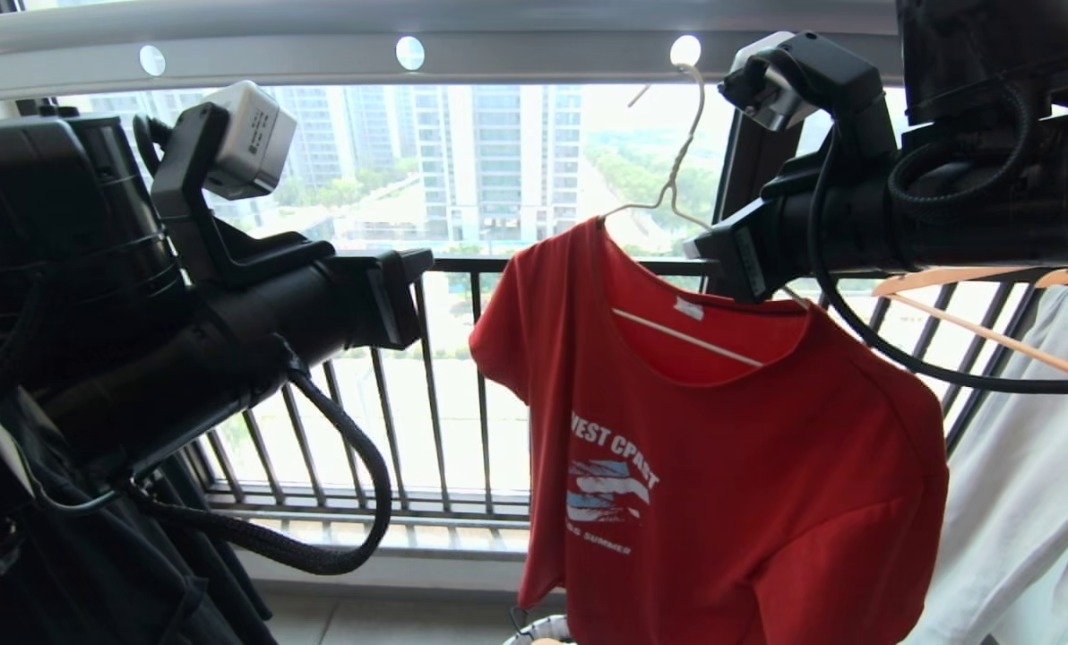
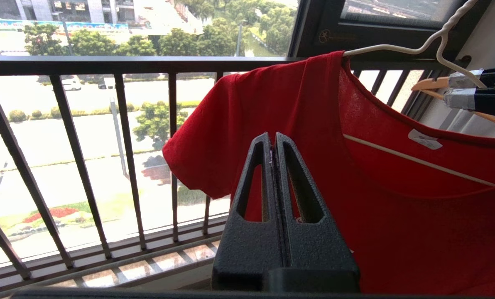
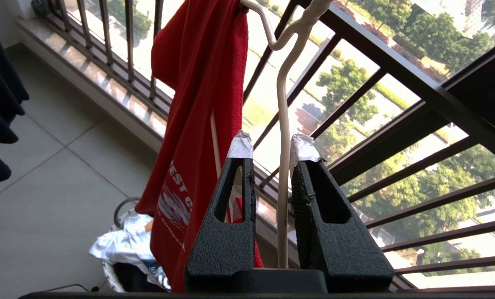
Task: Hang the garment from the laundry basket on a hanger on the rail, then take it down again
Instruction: Take the clothes off the clothes rack
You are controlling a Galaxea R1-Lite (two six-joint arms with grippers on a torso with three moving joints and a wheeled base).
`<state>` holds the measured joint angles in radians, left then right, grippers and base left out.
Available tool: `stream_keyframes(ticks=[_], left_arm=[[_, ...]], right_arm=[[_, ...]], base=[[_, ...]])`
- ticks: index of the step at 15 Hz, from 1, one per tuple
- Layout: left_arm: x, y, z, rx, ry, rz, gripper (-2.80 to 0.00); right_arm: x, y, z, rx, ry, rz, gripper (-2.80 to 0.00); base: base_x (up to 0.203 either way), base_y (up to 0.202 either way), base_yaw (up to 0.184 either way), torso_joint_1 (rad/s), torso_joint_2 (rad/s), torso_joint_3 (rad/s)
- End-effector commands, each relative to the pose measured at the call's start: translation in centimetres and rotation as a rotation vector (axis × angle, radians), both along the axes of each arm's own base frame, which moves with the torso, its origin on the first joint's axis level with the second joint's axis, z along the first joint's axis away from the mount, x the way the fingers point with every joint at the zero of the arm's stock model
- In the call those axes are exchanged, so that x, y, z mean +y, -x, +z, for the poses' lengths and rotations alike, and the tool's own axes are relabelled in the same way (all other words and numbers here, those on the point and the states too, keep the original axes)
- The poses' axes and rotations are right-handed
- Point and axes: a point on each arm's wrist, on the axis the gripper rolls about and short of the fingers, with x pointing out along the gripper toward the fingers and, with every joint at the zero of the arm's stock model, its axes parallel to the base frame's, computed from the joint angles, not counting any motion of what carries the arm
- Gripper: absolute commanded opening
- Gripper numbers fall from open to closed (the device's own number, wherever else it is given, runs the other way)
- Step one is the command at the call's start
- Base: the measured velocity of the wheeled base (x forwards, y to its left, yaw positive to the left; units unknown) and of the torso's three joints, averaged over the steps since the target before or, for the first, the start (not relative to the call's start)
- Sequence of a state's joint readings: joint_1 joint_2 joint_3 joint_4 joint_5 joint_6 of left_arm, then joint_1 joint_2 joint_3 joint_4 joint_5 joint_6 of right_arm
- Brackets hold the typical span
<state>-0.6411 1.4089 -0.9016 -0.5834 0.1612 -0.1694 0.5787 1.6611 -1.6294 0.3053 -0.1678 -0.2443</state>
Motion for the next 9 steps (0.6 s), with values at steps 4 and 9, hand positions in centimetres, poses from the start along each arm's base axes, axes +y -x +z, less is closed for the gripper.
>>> stream_keyframes(ticks=[4, 9], left_arm=[[1.1, 1.1, 1.0, -0.04, 0.036, 0.007, -2.8], [1.8, 2.4, 1.1, -0.047, 0.042, -0.003, -2.8]], right_arm=[[-0.9, 1.4, 0.6, -0.007, 0.0, 0.003, 0.0], [-4.1, 7.4, 2.9, -0.056, -0.031, 0.026, 0.0]], base=[[0.0, 0.0, 0.0, 0.0, 0.0, 0.0], [0.0, 0.0, 0.0, 0.0, 0.0, 0.0]])
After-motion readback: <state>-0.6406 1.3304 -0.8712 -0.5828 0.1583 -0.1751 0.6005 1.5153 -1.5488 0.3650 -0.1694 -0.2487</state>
